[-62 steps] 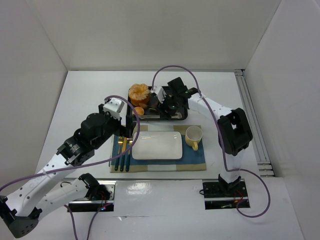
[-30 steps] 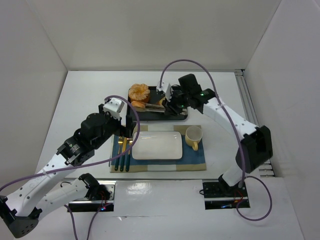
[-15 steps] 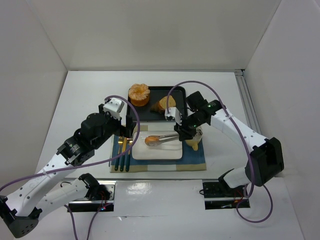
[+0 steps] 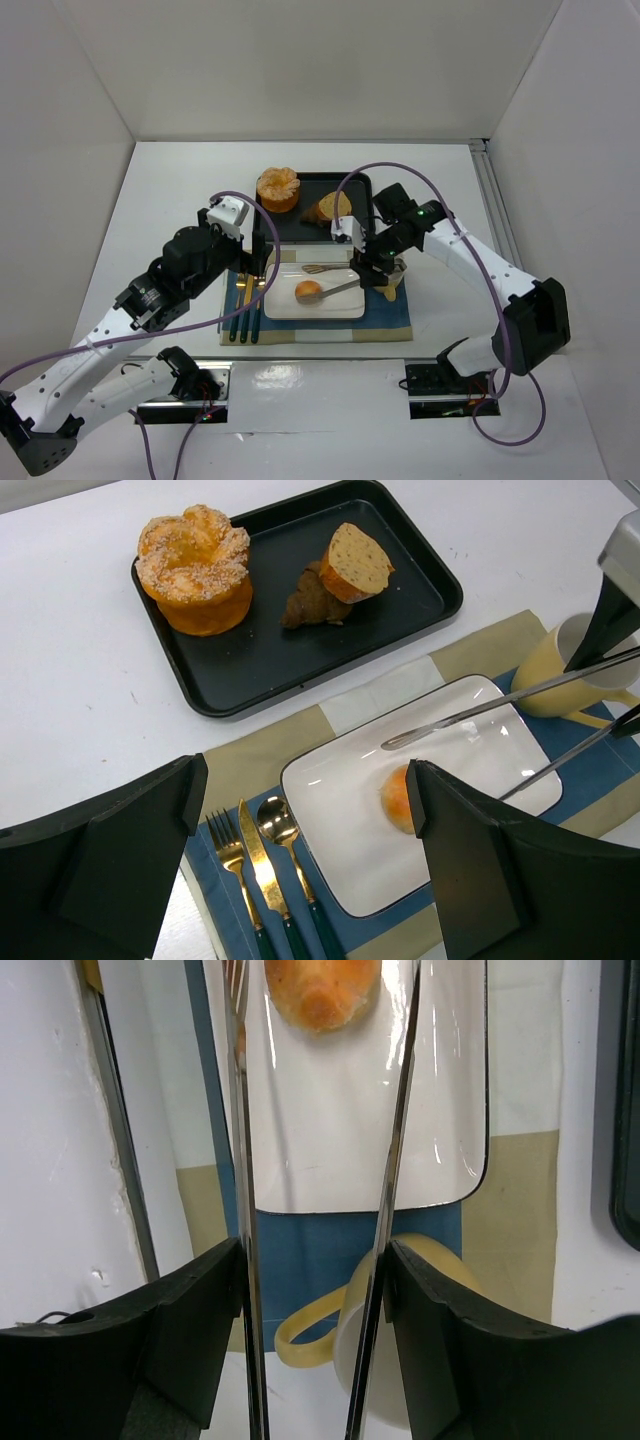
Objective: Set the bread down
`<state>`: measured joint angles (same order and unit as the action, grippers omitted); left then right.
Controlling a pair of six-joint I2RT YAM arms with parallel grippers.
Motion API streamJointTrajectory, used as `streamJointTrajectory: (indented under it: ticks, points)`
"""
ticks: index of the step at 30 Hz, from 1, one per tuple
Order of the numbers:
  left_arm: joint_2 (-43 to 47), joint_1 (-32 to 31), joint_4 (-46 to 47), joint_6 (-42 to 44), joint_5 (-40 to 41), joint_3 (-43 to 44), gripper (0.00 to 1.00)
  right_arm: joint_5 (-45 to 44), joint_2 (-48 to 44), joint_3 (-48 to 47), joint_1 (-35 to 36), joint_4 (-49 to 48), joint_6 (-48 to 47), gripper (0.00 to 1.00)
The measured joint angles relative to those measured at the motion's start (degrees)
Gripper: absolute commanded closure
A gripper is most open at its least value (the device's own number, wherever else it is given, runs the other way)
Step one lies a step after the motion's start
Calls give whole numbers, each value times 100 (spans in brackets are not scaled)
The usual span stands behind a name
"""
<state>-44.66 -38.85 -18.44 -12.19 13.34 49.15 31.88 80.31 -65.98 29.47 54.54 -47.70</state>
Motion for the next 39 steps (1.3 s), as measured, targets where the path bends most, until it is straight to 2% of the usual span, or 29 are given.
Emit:
streamJointTrajectory:
  ticks: [10, 14, 17, 21, 27, 32, 39]
  points:
    - [0, 0, 2, 0, 0, -9, 0, -17, -892, -98, -214, -125, 122, 36]
    - [2, 0, 2, -2, 0, -9, 0, -396, -1606, 74, -901, -929, 540, 38]
    - [2, 0, 2, 0, 0, -9, 0, -874, -2159, 623, -1591, -1777, 994, 38]
    - [2, 0, 0, -2, -2, -9, 0, -1388, -2376, 1416, -2533, -2640, 1574, 39]
    - [37, 0, 9, 0, -11, -9, 0, -2100, -1775, 2249, -3709, -3720, 2269, 40]
    - [52, 0, 9, -2, -33, -9, 0, -2511, -800, 2308, -3943, -4205, 2586, 39]
    - [57, 0, 9, 0, -83, -9, 0, -2693, 560, 1952, -4120, -4242, 2730, 33]
